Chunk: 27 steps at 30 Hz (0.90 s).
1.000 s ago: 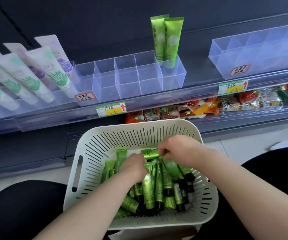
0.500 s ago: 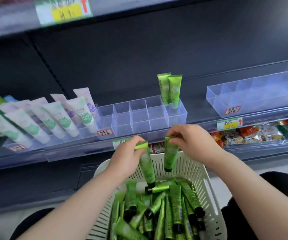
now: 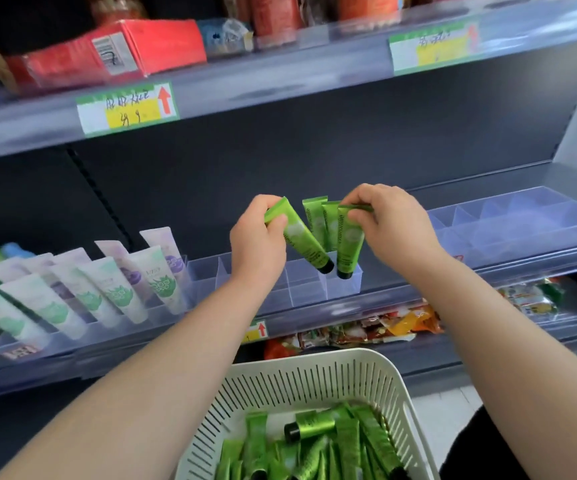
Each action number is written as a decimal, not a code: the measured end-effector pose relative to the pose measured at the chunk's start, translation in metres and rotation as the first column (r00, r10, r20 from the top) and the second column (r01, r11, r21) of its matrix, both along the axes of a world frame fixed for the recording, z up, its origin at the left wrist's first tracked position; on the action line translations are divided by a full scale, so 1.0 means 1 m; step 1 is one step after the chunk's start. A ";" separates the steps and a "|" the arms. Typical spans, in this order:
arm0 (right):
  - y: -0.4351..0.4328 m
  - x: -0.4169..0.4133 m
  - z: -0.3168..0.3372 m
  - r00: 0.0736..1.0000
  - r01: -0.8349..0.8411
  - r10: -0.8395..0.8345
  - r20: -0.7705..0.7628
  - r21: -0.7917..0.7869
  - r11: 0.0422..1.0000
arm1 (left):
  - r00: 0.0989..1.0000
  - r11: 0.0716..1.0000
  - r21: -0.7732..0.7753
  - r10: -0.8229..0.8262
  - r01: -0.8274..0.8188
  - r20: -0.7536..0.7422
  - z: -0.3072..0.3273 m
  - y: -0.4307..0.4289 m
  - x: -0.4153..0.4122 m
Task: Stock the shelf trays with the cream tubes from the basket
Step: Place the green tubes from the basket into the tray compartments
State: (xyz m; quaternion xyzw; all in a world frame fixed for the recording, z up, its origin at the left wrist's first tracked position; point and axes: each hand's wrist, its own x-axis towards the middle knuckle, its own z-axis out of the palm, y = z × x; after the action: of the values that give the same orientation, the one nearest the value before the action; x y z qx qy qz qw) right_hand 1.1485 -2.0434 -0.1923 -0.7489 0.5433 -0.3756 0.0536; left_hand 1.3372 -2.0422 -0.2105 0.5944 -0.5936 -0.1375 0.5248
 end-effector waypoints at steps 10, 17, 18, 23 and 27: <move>-0.030 -0.008 -0.010 0.999 0.032 -0.032 0.007 -0.054 0.998 | 0.969 0.982 0.183 -0.083 0.040 0.234 -0.011 -0.049 -0.037; -0.034 -0.002 -0.030 0.998 -0.012 0.011 -0.059 -0.022 1.000 | 0.931 0.979 0.196 -0.113 0.046 0.347 -0.025 -0.054 -0.042; -0.035 0.000 -0.032 0.998 -0.013 0.012 -0.068 -0.019 1.000 | 0.932 0.980 0.194 -0.111 0.044 0.346 -0.024 -0.054 -0.040; -0.034 0.006 -0.043 0.988 -0.004 0.005 -0.153 0.003 1.000 | 0.945 0.985 0.162 -0.105 0.056 0.311 -0.021 -0.045 -0.033; -0.029 0.008 -0.047 0.985 0.020 -0.025 -0.170 -0.031 0.999 | 0.949 0.992 0.109 -0.090 0.060 0.302 -0.024 -0.033 -0.027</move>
State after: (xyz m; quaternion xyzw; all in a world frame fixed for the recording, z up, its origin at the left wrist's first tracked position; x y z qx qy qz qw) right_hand 1.1569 -2.0728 -0.2393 -0.7726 0.5490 -0.3187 -0.0082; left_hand 1.3106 -2.0747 -0.2342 0.6107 -0.6824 -0.0929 0.3908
